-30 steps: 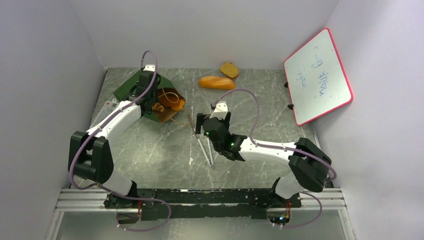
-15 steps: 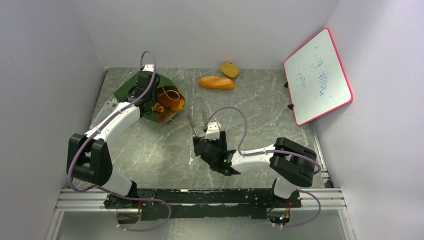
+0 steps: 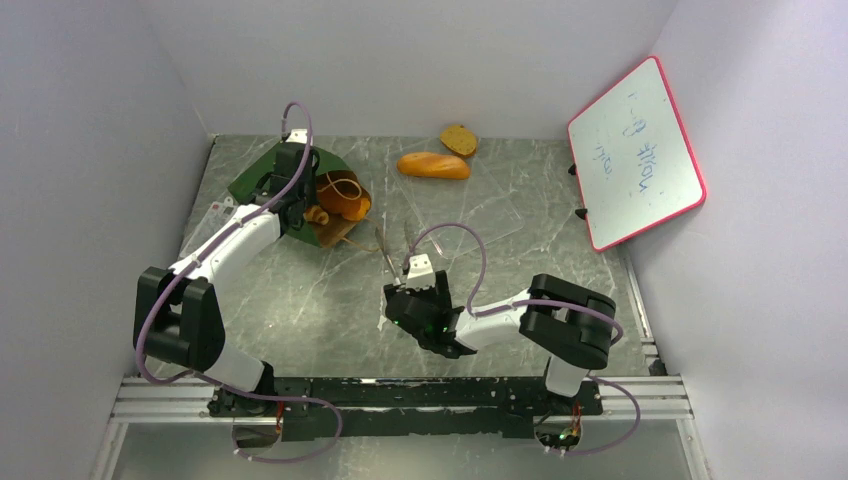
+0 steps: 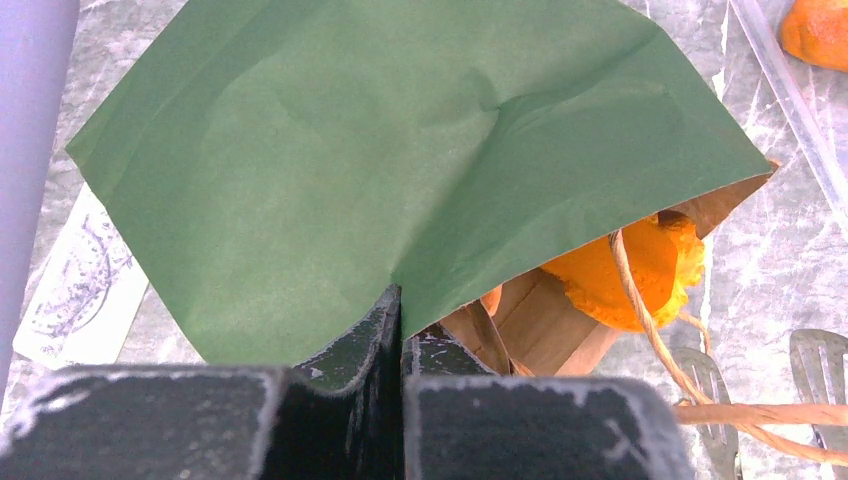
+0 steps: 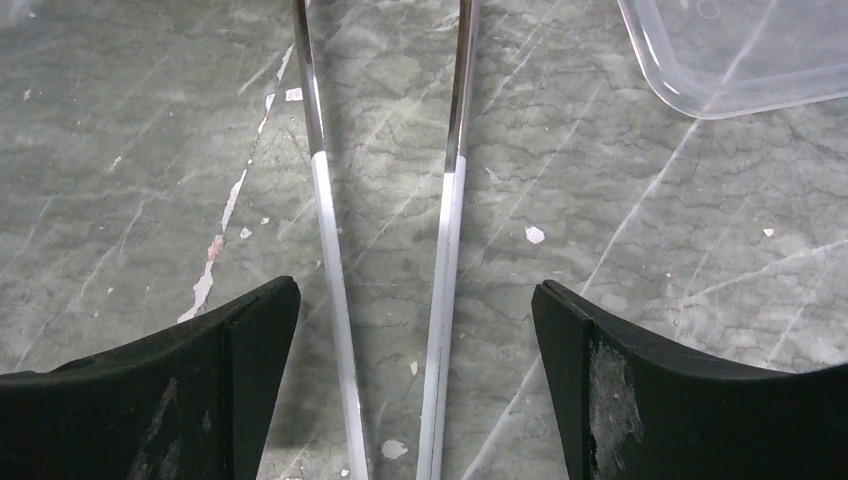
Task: Take the fake bread out of the paper bag
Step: Pick up the clamp at the center of the board.
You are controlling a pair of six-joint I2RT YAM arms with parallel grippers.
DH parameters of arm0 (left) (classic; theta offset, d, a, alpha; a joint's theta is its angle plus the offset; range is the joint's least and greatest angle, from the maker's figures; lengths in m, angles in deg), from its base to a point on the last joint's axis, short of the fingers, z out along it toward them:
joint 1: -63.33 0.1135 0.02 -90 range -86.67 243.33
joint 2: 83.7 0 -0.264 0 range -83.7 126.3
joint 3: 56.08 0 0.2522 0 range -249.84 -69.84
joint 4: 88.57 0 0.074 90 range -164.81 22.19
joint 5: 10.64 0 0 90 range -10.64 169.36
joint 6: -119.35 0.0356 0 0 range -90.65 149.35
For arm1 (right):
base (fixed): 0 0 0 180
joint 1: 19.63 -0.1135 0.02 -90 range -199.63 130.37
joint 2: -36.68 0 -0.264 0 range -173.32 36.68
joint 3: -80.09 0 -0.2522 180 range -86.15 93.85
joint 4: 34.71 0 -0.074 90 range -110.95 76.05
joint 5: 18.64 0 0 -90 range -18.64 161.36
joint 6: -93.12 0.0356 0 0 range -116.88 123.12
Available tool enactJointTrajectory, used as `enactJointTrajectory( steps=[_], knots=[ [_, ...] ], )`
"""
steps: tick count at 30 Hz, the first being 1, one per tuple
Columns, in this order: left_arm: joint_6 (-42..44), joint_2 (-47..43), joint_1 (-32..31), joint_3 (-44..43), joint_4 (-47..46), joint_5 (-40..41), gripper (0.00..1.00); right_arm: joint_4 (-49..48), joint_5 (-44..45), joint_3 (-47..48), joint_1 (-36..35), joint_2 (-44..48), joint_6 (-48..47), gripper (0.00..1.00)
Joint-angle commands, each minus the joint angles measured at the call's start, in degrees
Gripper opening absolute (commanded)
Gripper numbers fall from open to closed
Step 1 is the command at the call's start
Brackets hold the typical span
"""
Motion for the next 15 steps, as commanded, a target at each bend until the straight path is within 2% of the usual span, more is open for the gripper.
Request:
enactJointTrajectory(
  steps=[1,4,8,11,15],
  knots=[
    [-0.2,-1.6,0.2,0.8,-3.3,-1.8,0.07,-2.5,1.3,0.4,-0.3,-1.2,0.3,0.91],
    [-0.3,-1.7,0.2,1.0,-3.4,-1.9,0.07,-3.0,0.7,0.7,-0.3,-2.4,0.0,0.87],
    [-0.4,-1.7,0.2,1.1,-3.5,-2.2,0.07,-5.8,0.3,0.7,-0.3,-4.5,-1.8,0.73],
    [-0.4,-1.8,0.2,1.3,-3.5,-2.5,0.07,-6.8,0.3,1.5,-0.2,-6.0,-2.8,0.68],
    [-0.4,-1.9,0.2,1.3,-3.4,-2.7,0.07,-7.8,-0.3,1.7,-0.1,-6.4,-3.5,0.4]
  ],
)
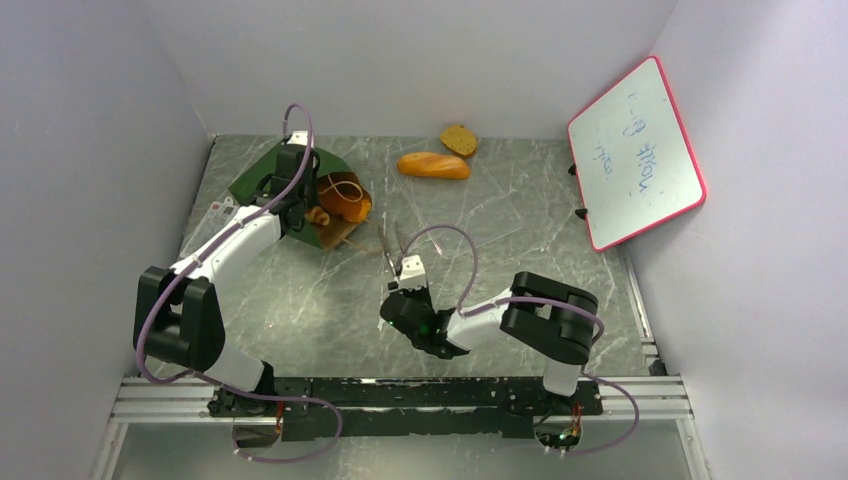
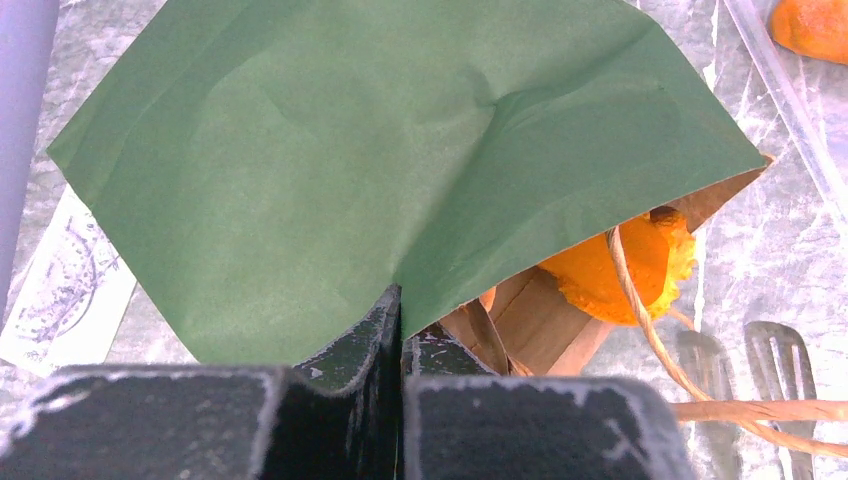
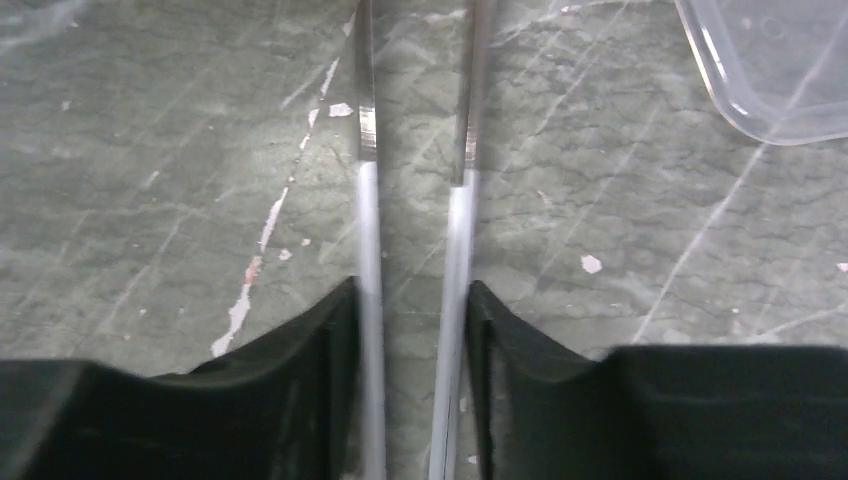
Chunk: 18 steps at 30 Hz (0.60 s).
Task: Take the fake bread out of the paper bag
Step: Pick up the clamp at the center of the board.
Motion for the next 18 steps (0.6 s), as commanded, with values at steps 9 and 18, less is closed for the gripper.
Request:
enactJointTrajectory(
  steps=[9,18],
  knots=[
    [-0.2,-1.6,0.2,0.0,-2.4,-2.2,0.07,1.4,-2.3,-1.4,0.1,6.2,0.7,0.24],
    [0.5,-1.9,0.2,1.0,-3.3,-3.4,0.07,8.8,-6.6,0.2,0.1,16.8,5.3,0.25]
  ],
)
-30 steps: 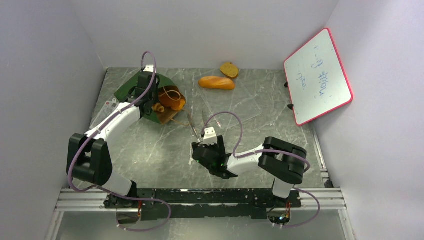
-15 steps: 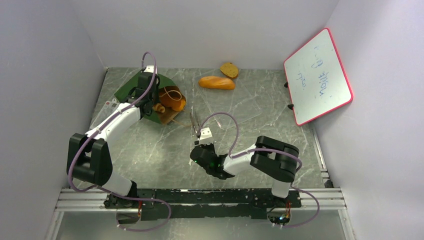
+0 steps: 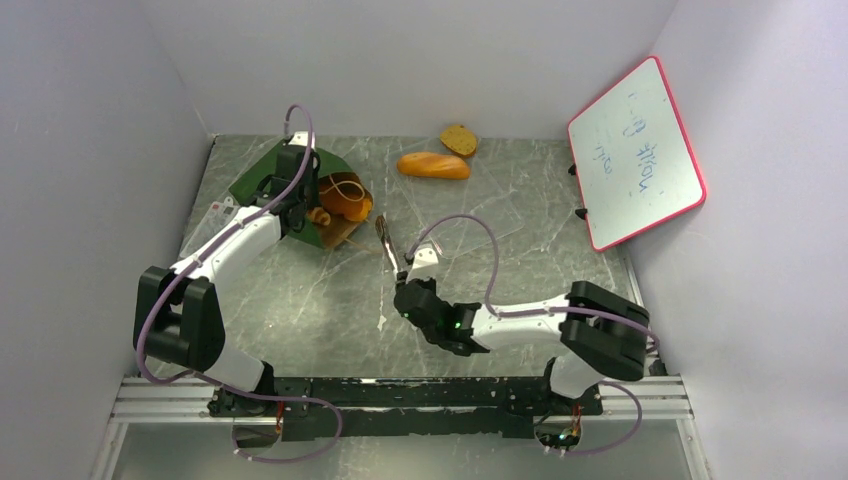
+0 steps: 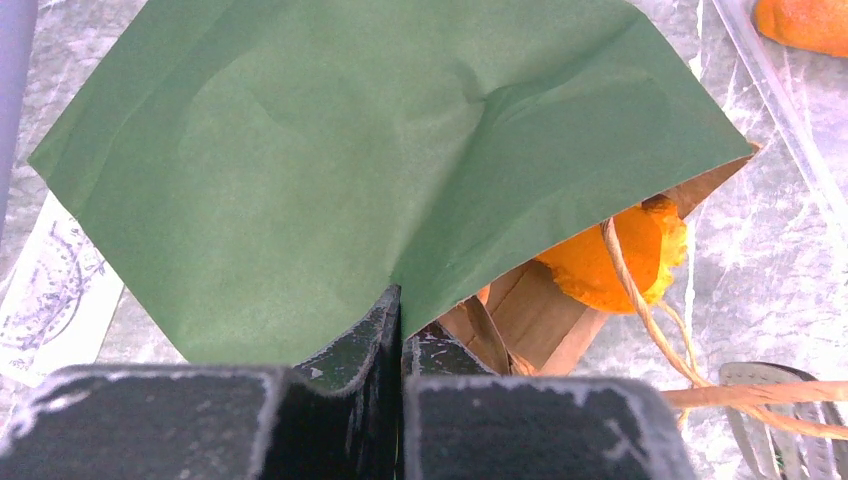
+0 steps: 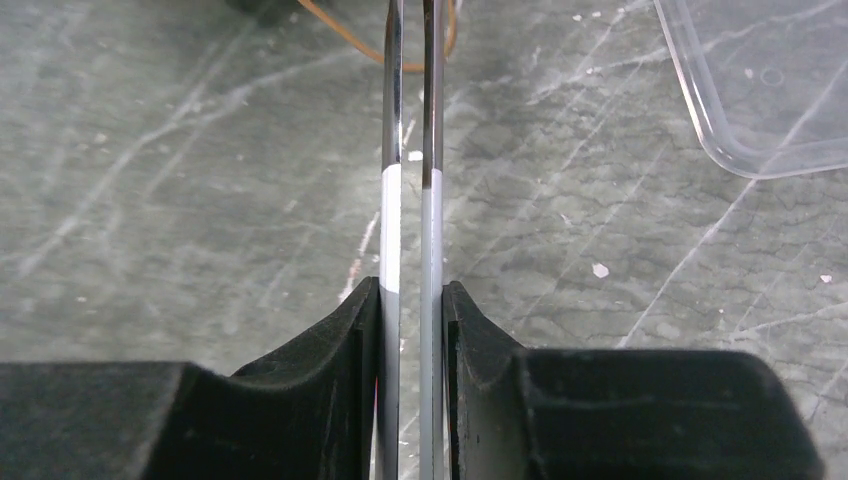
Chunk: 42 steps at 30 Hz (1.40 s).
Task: Take the fake bread out of the paper bag
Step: Pick up the clamp at the center of the board, then take out the fake bread from the paper bag.
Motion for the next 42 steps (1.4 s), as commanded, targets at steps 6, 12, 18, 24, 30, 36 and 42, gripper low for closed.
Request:
enactJointTrajectory(
  steps=[6,12,18,24,30,36,42],
  knots=[
    [1.2,-2.5,0.2,1.4,-3.8,-3.2,0.07,6.8,-5.5,3.3,2.4,6.2,8.6,0.27],
    [1.6,-3.5,0.2,2.3,-4.6,-4.0,0.07,3.5,-19.5,0.5,9.9,9.0,16.0,0.31],
    [1.9,-3.5,0.2,2.2,-4.5,-5.1,0.07,-0.3,-27.6,-0.5,15.0,9.6,19.4,0.33],
    [2.0,-3.3,0.2,1.8,-4.1,-5.4,0.07,-2.0,-31.4,-0.2,16.3,9.2,21.8,0.33],
    [2.1,-3.6,0.2,2.2,-4.3,-5.3,0.07,-1.9,-32.3,-0.8,16.8,11.2,23.0,0.35],
    [2.0,-3.9,0.2,2.5,-4.3,-5.6,0.07,-2.5,-33.3,-1.0,17.7,11.3,24.2,0.39],
    [2.0,-4.2,0.2,2.6,-4.3,-5.9,0.07,-4.6,-35.2,-1.0,18.9,9.5,25.2,0.41]
  ],
)
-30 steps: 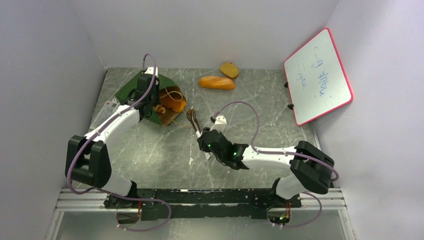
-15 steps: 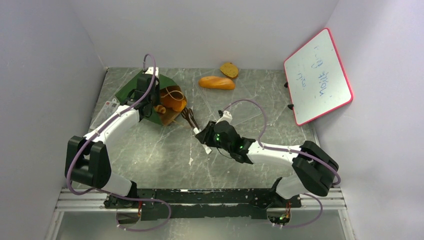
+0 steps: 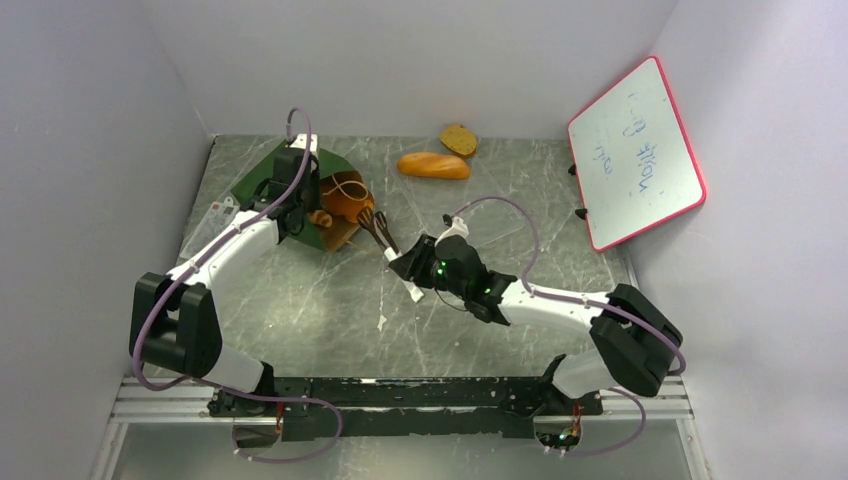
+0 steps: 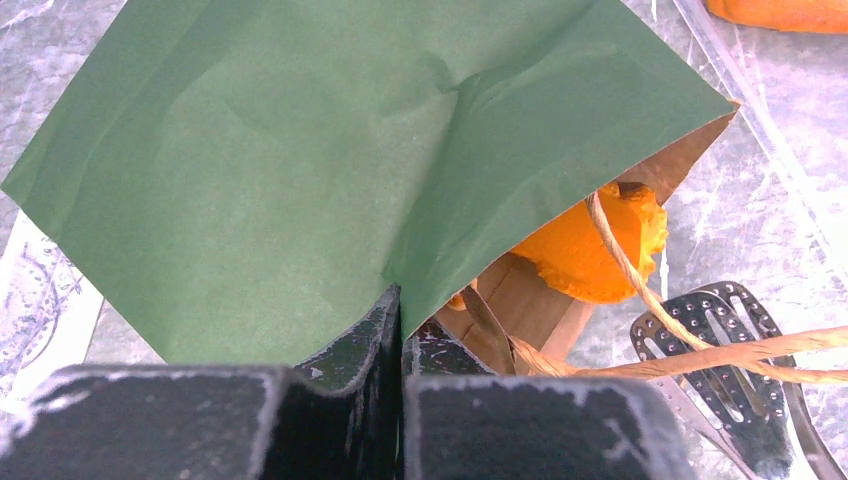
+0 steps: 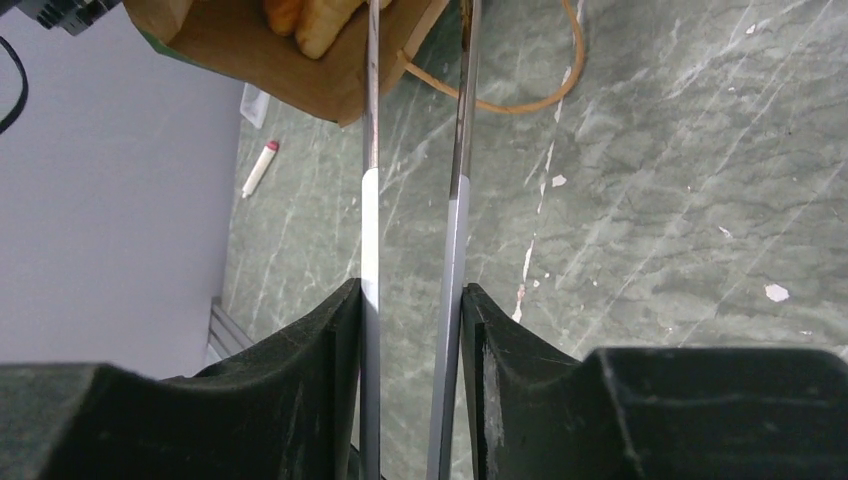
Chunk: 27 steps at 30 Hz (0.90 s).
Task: Take the fake bread out of the paper bag
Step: Take out the fake bread from the paper bag.
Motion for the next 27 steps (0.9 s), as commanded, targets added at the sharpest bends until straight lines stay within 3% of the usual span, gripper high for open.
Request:
enactJointTrajectory(
  steps=[1,27],
  knots=[
    [0.2,-2.2,0.2,0.4,-2.8,-1.6,0.07,-4.8,-1.8,-0.5,1.0,-0.8,1.4,0.41],
    [0.0,-3.1,0.2,1.4,-3.0,-2.4,0.07,-8.5,-4.0,0.3,2.6,-5.4,2.1,0.43]
  ],
)
